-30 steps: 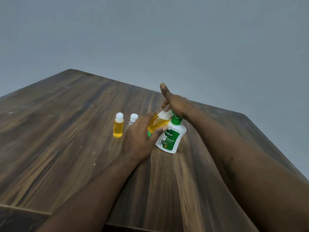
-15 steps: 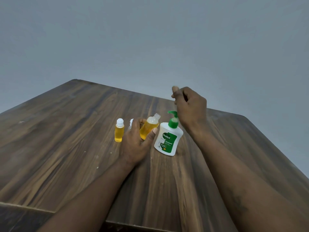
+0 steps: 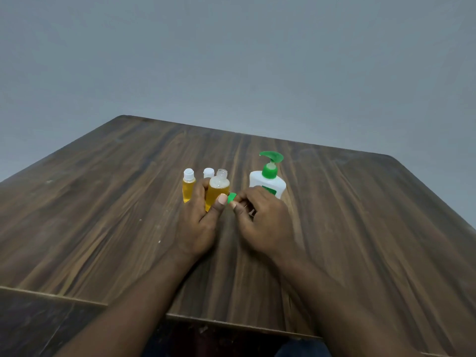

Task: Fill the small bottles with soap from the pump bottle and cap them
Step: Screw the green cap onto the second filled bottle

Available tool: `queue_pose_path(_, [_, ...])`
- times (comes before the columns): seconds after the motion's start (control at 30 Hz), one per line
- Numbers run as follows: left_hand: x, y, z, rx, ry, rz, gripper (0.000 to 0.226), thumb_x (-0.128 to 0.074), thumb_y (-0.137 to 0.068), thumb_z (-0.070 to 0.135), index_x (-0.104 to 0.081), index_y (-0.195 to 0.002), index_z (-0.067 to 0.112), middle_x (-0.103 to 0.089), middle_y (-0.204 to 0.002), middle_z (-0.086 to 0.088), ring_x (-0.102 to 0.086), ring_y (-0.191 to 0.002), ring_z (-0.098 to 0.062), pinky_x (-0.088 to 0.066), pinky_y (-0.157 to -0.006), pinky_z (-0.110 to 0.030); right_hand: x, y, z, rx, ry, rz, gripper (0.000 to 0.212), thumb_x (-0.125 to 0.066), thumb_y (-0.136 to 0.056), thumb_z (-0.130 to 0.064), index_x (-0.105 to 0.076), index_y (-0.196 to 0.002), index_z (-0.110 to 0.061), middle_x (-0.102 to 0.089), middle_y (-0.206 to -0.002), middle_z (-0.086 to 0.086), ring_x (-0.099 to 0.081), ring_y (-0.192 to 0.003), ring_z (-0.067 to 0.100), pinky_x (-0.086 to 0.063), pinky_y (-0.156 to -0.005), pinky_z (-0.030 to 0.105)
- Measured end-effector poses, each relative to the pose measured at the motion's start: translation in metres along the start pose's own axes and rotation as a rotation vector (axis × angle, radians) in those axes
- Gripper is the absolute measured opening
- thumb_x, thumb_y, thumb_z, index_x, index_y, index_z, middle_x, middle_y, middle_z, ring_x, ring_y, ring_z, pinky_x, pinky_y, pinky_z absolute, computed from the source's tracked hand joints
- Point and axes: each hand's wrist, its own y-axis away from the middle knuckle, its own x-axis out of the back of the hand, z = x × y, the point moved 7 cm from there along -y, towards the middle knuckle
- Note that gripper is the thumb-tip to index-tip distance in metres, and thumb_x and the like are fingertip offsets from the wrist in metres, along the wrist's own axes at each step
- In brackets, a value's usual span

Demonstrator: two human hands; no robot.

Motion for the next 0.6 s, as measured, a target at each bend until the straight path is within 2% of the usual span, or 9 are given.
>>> queue_pose_path(0.07, [0.01,0.005,-0.01,0.015,-0.065,-0.046,0.048,-0.049,-0.1,0.058,-0.05,-0.135,0.025,-0.068,-0.121,0.008,-0.065,-0.109,-0.017,-0.052,-0.092,-0.05,-0.018,0.011,0.002,-0.018,0.026,-0.13,0.01,-0.07,-0.092,-0.031,-0.067,-0.096,-0.022,-0.065,-0.09,-0.009,-0.054,-0.08,0.006,-0.048,-0.068,0.028])
queue_pose_path(0.13, [0.018,0.01,-0.013,0.007,-0.133,-0.088,0.052,-0.049,-0.098,0.059,-0.049,-0.137,0.025,-0.067,-0.123,0.01,-0.064,-0.11,-0.013,-0.051,-0.094,-0.046,-0.031,0.02,0.002,-0.041,0.044,-0.231,0.014,-0.068,-0.094,-0.034,-0.067,-0.103,-0.023,-0.068,-0.098,-0.007,-0.06,-0.088,0.011,-0.052,-0.073,0.032])
queue_pose_path(0.17, [0.022,0.012,-0.013,-0.003,-0.171,-0.104,0.054,-0.051,-0.096,0.058,-0.049,-0.138,0.023,-0.065,-0.123,0.01,-0.062,-0.108,-0.009,-0.051,-0.095,-0.039,-0.035,0.023,0.003,-0.052,0.039,-0.26,0.015,-0.067,-0.095,-0.035,-0.066,-0.105,-0.023,-0.069,-0.102,-0.006,-0.061,-0.091,0.013,-0.053,-0.076,0.033])
queue_pose_path(0.23, [0.028,0.015,-0.008,-0.017,-0.264,-0.13,0.054,-0.054,-0.094,0.053,-0.051,-0.135,0.018,-0.062,-0.118,0.009,-0.056,-0.098,-0.005,-0.041,-0.087,-0.01,-0.04,0.026,0.006,-0.073,0.03,-0.276,0.017,-0.069,-0.095,-0.034,-0.066,-0.107,-0.022,-0.07,-0.105,-0.005,-0.061,-0.094,0.015,-0.052,-0.079,0.033])
queue_pose_path(0.3, [0.03,0.018,-0.006,-0.02,-0.364,-0.16,0.052,-0.054,-0.092,0.051,-0.053,-0.131,0.018,-0.059,-0.109,0.01,-0.052,-0.092,-0.003,-0.033,-0.078,-0.003,-0.041,0.025,0.013,-0.11,0.043,-0.261,0.017,-0.069,-0.095,-0.033,-0.066,-0.106,-0.02,-0.069,-0.104,-0.004,-0.061,-0.095,0.016,-0.051,-0.079,0.033])
queue_pose_path(0.47, [0.025,0.019,-0.005,-0.013,-0.375,-0.222,0.052,-0.051,-0.09,0.058,-0.055,-0.128,0.023,-0.057,-0.102,0.016,-0.052,-0.088,-0.001,-0.037,-0.074,-0.022,-0.039,0.024,0.029,-0.194,0.073,-0.225,0.013,-0.068,-0.094,-0.033,-0.065,-0.1,-0.022,-0.068,-0.098,-0.006,-0.059,-0.089,0.013,-0.05,-0.074,0.033])
queue_pose_path(0.6, [0.024,0.018,-0.015,0.02,-0.363,-0.233,0.058,-0.046,-0.088,0.068,-0.053,-0.129,0.028,-0.06,-0.109,0.003,-0.056,-0.096,-0.013,-0.042,-0.078,-0.033,-0.04,0.022,0.026,-0.172,0.107,-0.204,0.013,-0.068,-0.094,-0.033,-0.064,-0.1,-0.022,-0.066,-0.099,-0.006,-0.058,-0.091,0.012,-0.048,-0.074,0.029])
